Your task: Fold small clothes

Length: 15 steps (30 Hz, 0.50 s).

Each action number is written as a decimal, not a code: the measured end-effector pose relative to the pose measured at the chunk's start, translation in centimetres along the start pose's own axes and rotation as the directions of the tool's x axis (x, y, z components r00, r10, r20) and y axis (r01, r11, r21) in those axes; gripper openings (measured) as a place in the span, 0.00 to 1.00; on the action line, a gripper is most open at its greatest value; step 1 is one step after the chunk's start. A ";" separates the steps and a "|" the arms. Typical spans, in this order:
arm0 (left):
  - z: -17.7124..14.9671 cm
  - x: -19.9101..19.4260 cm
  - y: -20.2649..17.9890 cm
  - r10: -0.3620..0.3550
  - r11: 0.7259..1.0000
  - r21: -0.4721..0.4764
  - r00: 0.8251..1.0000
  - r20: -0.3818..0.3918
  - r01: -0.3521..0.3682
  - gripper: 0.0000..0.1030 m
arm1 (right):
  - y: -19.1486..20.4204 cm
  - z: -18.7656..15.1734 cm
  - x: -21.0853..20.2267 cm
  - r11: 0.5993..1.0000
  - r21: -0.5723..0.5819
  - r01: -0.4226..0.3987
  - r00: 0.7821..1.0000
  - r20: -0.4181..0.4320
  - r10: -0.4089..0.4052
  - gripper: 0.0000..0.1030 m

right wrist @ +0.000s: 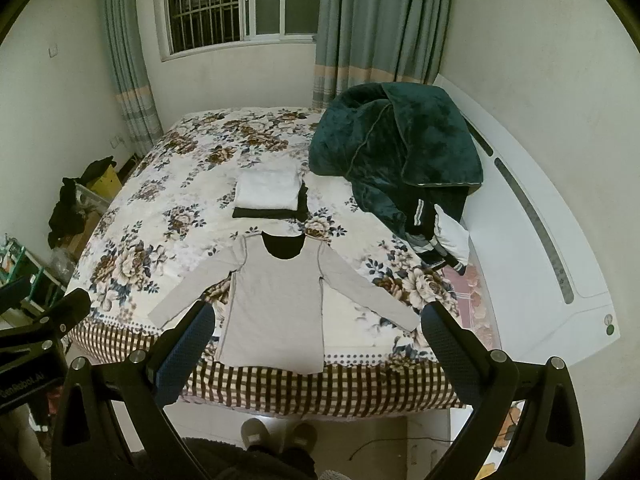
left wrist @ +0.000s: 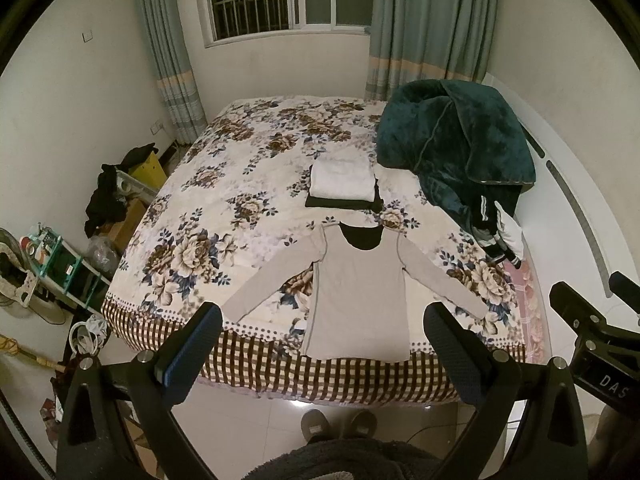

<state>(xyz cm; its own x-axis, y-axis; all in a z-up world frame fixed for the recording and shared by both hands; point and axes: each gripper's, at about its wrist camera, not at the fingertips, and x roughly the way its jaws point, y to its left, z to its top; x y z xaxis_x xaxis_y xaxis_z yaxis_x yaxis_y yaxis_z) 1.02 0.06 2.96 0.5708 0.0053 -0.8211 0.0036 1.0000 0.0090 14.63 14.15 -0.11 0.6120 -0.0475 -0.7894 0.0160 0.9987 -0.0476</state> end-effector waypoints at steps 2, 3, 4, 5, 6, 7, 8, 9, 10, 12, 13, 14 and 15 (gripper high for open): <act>0.1 0.0 0.0 -0.002 1.000 0.000 1.000 0.002 0.002 1.00 | 0.0 0.0 0.0 1.000 0.000 -0.001 1.000 0.001 0.001 1.00; 0.2 0.1 0.0 -0.001 1.000 0.001 1.000 0.003 0.001 1.00 | 0.0 0.0 0.1 1.000 -0.002 -0.002 1.000 0.001 0.002 1.00; 0.6 0.1 0.0 -0.003 1.000 0.002 1.000 0.003 0.003 1.00 | -0.1 0.1 0.0 1.000 -0.002 -0.003 1.000 0.001 0.003 1.00; 0.9 0.2 -0.1 -0.003 1.000 0.002 1.000 0.004 0.003 1.00 | 0.0 -0.1 0.0 1.000 0.002 -0.003 1.000 0.001 0.003 1.00; 1.2 0.2 -0.1 -0.004 1.000 0.001 1.000 0.005 0.004 1.00 | 0.1 0.0 -0.1 1.000 0.001 -0.003 1.000 0.002 0.003 1.00; 1.1 0.2 -0.1 -0.005 1.000 0.001 1.000 0.005 0.005 1.00 | 0.1 0.1 -0.2 1.000 -0.001 -0.003 1.000 0.002 0.003 1.00; 1.1 0.2 -0.1 -0.005 1.000 0.002 1.000 0.006 0.005 1.00 | 0.4 0.2 -0.3 1.000 -0.003 -0.002 1.000 0.002 0.002 1.00; 1.3 0.2 -0.2 -0.004 1.000 0.003 1.000 0.009 0.004 1.00 | 0.4 0.2 -0.3 1.000 -0.001 -0.002 1.000 0.003 0.002 1.00; 1.5 0.3 -0.2 -0.003 1.000 0.003 1.000 0.013 0.003 1.00 | 0.4 0.3 -0.3 1.000 -0.002 -0.002 1.000 0.003 0.002 1.00; 1.3 0.2 0.0 -0.006 1.000 0.000 1.000 0.020 0.006 1.00 | 0.4 0.2 -0.3 1.000 0.000 -0.002 1.000 0.004 0.002 1.00; 1.3 0.1 -0.1 -0.006 1.000 0.001 1.000 0.023 0.006 1.00 | 0.6 0.3 -0.3 1.000 0.001 -0.003 1.000 0.005 0.003 1.00; 1.0 0.0 0.1 -0.006 1.000 0.000 1.000 0.024 0.006 1.00 | 0.6 0.3 -0.3 1.000 -0.001 -0.002 1.000 0.005 0.002 1.00; 0.8 -0.1 0.1 -0.007 1.000 -0.001 1.000 0.026 0.007 1.00 | 0.5 0.3 -0.3 1.000 -0.001 -0.002 1.000 0.004 0.002 1.00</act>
<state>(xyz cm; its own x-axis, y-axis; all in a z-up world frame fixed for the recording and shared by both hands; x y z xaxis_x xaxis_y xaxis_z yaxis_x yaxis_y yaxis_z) 1.65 0.19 3.50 0.5920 -0.0015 -0.8059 0.0069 1.0000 0.0032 14.74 14.69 0.30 0.6152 -0.0455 -0.7870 0.0142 0.9988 -0.0466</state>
